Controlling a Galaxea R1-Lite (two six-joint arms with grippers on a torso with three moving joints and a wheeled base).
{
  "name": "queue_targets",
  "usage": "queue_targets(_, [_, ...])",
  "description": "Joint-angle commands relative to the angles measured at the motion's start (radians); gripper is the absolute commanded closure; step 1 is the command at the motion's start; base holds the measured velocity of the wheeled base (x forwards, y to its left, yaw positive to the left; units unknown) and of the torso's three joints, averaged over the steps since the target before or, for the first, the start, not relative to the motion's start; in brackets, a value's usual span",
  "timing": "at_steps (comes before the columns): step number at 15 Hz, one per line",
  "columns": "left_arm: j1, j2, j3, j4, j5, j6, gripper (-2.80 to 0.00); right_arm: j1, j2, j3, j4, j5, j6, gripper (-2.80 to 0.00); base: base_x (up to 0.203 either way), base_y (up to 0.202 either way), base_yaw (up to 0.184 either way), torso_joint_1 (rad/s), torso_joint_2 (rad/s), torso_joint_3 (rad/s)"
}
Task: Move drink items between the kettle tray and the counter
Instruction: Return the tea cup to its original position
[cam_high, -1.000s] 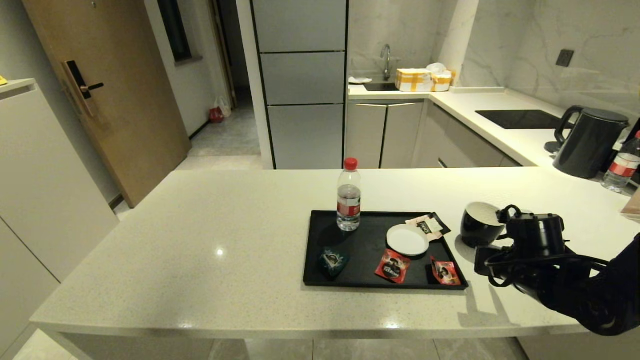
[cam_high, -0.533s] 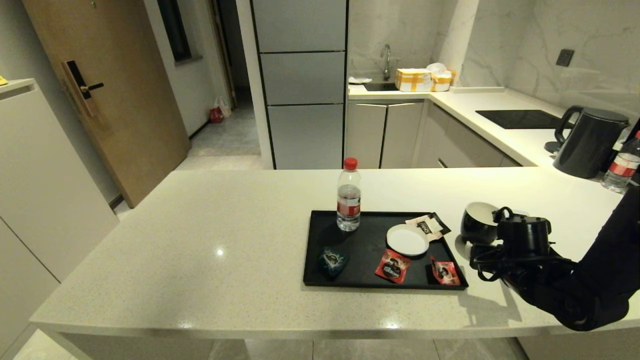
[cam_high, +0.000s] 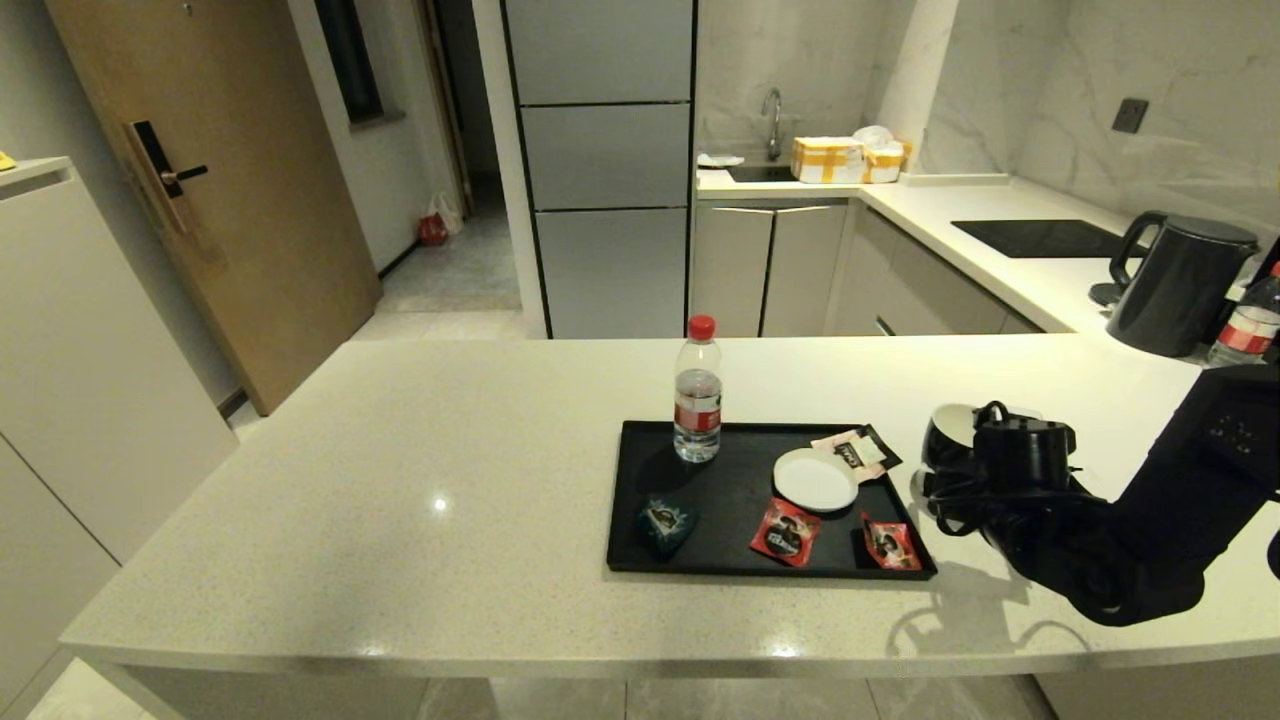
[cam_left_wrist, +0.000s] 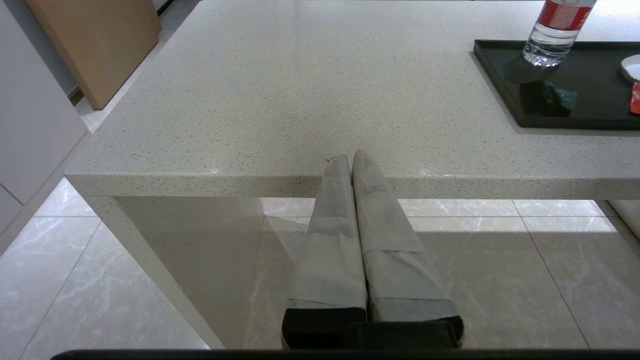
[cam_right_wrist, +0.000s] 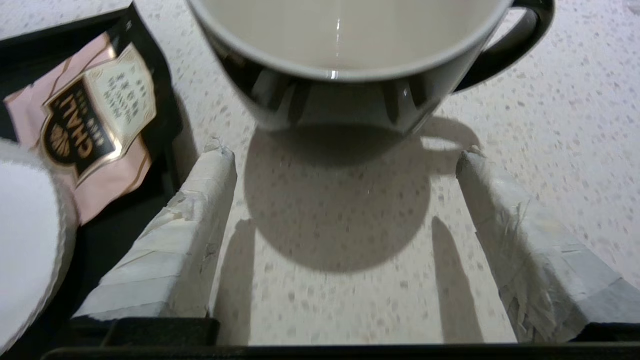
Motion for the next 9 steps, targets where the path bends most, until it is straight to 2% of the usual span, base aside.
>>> queue_targets(1, [0.001,0.001,0.0,0.001,0.0,0.0,0.0,-0.002,0.016,-0.016,-0.006,-0.003,0.0,-2.8,0.0,0.0,0.0,0.0,0.0,0.0])
queue_targets(9, [0.001,0.001,0.0,0.001,0.0,0.0,0.0,-0.023,0.089,-0.14,-0.006,-0.019,-0.007,-2.8,0.0,0.0,0.0,0.0,0.0,0.0])
